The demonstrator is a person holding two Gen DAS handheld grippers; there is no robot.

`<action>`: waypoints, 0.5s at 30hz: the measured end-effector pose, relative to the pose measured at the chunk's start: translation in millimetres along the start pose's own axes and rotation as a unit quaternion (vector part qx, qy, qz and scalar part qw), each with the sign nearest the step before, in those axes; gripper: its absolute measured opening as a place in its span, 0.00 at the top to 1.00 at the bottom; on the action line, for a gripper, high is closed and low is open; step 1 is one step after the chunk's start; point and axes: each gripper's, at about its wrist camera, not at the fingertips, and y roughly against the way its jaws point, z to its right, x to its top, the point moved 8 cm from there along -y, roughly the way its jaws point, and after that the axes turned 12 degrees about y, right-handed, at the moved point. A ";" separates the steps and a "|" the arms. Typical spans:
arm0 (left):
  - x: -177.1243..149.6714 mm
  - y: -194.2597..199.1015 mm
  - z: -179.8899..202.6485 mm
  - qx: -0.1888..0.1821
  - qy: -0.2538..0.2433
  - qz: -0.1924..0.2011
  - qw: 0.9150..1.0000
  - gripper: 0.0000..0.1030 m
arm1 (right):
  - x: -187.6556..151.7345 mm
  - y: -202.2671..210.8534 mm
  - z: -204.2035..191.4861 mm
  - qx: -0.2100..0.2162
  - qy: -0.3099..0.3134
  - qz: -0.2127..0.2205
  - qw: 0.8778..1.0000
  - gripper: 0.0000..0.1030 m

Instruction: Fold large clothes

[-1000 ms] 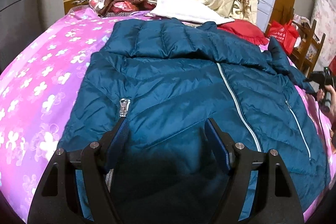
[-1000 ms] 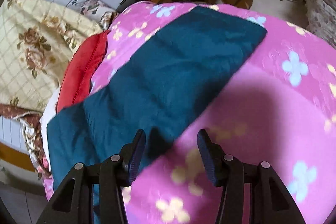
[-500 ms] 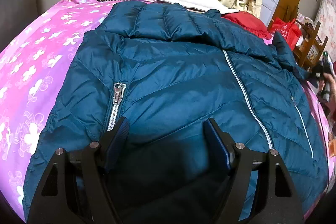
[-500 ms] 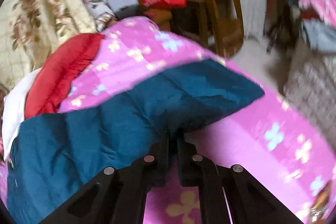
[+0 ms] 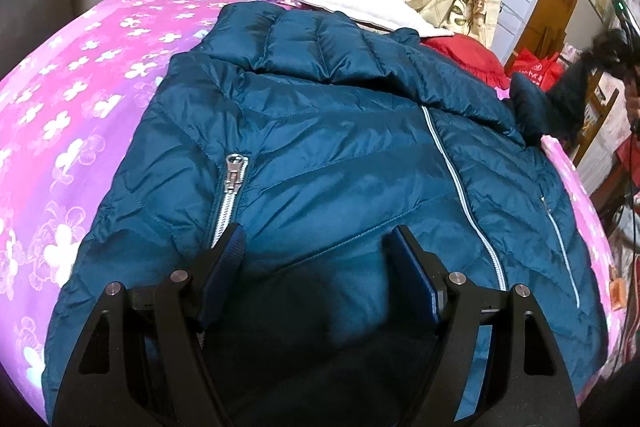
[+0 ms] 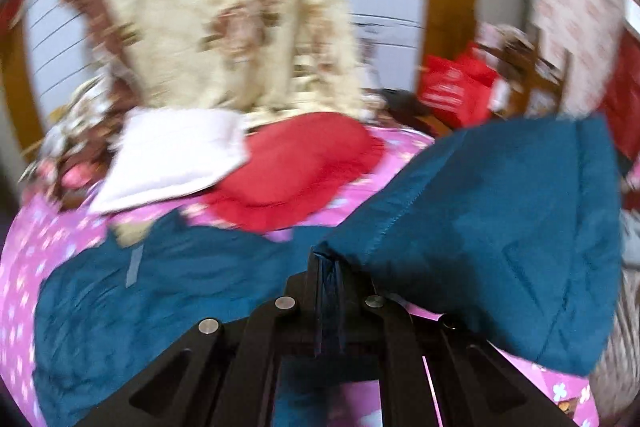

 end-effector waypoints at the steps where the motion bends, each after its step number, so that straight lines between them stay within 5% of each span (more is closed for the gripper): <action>1: 1.2 3.0 -2.6 0.004 0.001 0.003 1.000 0.27 | -0.6 1.0 -18.0 0.009 0.013 -0.002 1.000 0.95; 8: 20.6 29.9 -37.5 0.027 0.029 0.034 0.999 0.27 | -49.6 -28.1 -165.4 0.076 0.103 -0.049 0.991 0.95; 15: 42.9 47.6 -70.7 0.023 0.082 0.059 0.995 0.27 | -104.4 -58.7 -234.9 0.105 0.141 -0.102 0.979 0.95</action>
